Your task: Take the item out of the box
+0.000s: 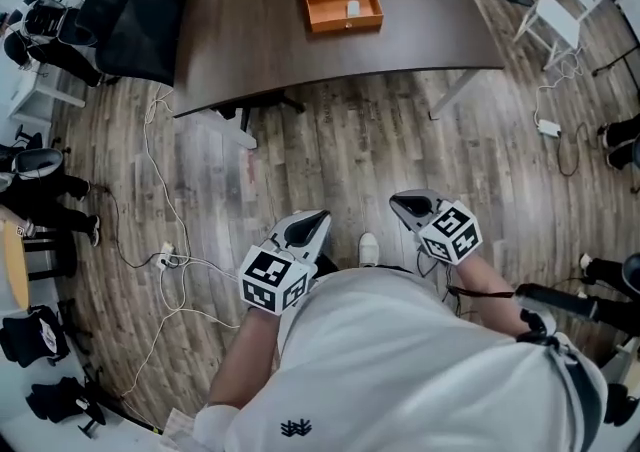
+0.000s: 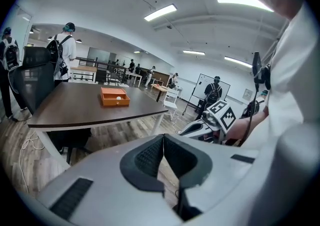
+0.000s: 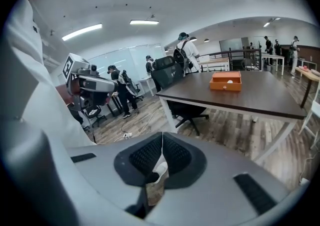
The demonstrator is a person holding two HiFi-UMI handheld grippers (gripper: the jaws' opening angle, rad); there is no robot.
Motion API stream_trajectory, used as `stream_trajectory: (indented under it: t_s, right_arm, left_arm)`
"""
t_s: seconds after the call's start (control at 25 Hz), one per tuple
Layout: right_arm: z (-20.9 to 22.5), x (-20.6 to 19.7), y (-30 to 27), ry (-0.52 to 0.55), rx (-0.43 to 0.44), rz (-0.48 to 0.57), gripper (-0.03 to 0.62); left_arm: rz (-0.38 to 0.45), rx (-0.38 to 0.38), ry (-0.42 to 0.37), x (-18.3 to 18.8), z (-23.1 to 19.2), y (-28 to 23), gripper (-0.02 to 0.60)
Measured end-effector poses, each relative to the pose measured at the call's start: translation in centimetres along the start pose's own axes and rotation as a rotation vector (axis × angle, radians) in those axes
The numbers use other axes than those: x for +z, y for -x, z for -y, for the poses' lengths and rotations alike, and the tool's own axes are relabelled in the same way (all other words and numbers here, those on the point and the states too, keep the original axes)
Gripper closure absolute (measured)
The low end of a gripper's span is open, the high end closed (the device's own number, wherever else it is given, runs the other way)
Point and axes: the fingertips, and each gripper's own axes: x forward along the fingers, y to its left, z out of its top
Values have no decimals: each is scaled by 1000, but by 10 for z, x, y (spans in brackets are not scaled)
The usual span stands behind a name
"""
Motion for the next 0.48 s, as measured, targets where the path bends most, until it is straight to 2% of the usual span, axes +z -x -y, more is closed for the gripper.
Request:
stream_trajectory:
  t_s: [0.2, 0.28, 0.36, 0.4, 0.44, 0.48]
  right_arm:
    - [33, 29, -33, -28, -64, 24, 589]
    - [42, 40, -48, -52, -91, 22, 589]
    - [48, 56, -66, -72, -123, 16, 584]
    - [51, 66, -76, -76, -142, 13, 556]
    - [53, 78, -88, -79, -159, 10, 486]
    - [56, 91, -100, -81, -176, 8, 474]
  left_arm:
    - [11, -43, -14, 19, -52, -23, 564]
    - [14, -73, -27, 30, -75, -29, 528]
    - [19, -114, -38, 42, -99, -31, 519]
    - [19, -136, -45, 49, -113, -31, 515]
    - [17, -156, -53, 56, -128, -30, 514]
    - [11, -173, -62, 62, -143, -27, 514]
